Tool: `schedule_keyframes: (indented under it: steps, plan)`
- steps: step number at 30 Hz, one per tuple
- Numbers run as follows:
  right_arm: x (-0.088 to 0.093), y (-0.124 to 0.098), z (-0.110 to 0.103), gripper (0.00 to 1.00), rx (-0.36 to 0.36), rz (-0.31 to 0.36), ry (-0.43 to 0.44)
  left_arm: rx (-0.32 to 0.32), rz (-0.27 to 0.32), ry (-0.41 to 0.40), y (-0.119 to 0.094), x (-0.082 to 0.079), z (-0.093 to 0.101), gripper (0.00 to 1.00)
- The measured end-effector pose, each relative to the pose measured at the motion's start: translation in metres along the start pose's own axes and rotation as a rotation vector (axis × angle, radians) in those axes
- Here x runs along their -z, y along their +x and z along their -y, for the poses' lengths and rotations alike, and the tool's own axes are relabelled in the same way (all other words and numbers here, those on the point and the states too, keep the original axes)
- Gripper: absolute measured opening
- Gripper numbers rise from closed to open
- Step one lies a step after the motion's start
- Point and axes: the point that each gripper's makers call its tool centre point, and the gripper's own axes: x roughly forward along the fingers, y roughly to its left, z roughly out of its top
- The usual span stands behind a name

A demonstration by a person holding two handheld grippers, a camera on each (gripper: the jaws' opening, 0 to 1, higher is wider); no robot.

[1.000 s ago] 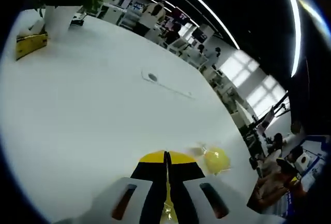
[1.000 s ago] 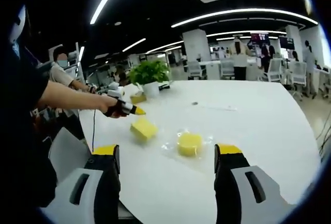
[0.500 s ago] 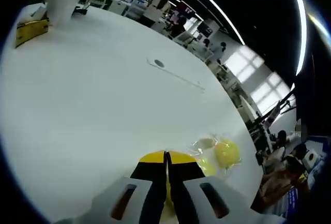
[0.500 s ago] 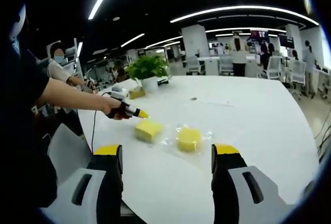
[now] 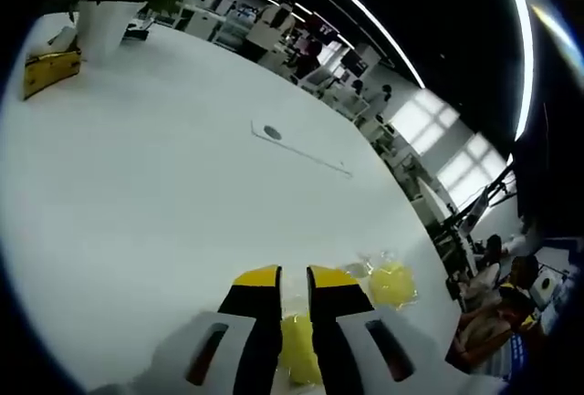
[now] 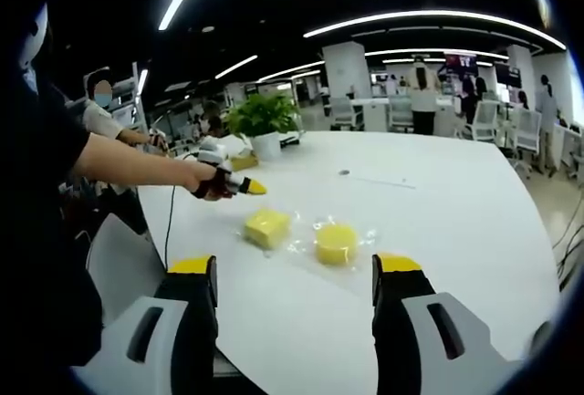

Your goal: Compare the silicone blocks by pressing each to a similar depth, holding the contact briefly, and releasing to observe deformation and rebound differences across the visible hardness samples.

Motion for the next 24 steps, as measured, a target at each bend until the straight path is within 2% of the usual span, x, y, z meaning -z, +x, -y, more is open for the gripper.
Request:
schedule_keyframes:
  steps: [3,5,7,8,10,14,18,21,23,24]
  plan:
    - [0.0,0.0,-0.001,0.62,-0.003,0.005,-0.003,-0.001,0.015,0.017,-0.009,-0.002,0.008,0.1]
    - [0.002,0.0,-0.001,0.62,-0.005,-0.003,-0.008,-0.006,-0.007,0.091,-0.014,0.002,0.011,0.11]
    - [0.004,0.001,-0.003,0.62,-0.012,-0.006,-0.016,-0.001,-0.053,0.161,-0.02,0.01,0.015,0.05]
    - [0.004,0.001,-0.005,0.61,-0.021,-0.007,-0.022,-0.001,-0.075,0.199,-0.023,0.014,0.018,0.06]
    - [0.002,0.001,-0.006,0.61,-0.028,-0.006,-0.032,-0.001,-0.079,0.227,-0.03,0.015,0.025,0.07]
    - [0.0,0.002,-0.004,0.61,-0.028,0.001,-0.053,0.024,-0.034,0.267,-0.044,0.004,0.043,0.06]
    - [-0.004,0.001,-0.002,0.6,-0.03,0.013,-0.057,0.025,-0.021,0.307,-0.058,0.001,0.054,0.04]
    - [-0.005,0.001,-0.001,0.59,-0.032,0.023,-0.049,0.043,0.007,0.293,-0.065,-0.001,0.062,0.01]
    - [-0.006,0.002,-0.002,0.59,-0.032,0.026,-0.049,0.037,0.031,0.273,-0.068,-0.004,0.065,0.0]
    - [-0.007,0.003,-0.002,0.59,-0.034,0.027,-0.05,-0.017,0.062,0.246,-0.068,-0.009,0.06,0.0]
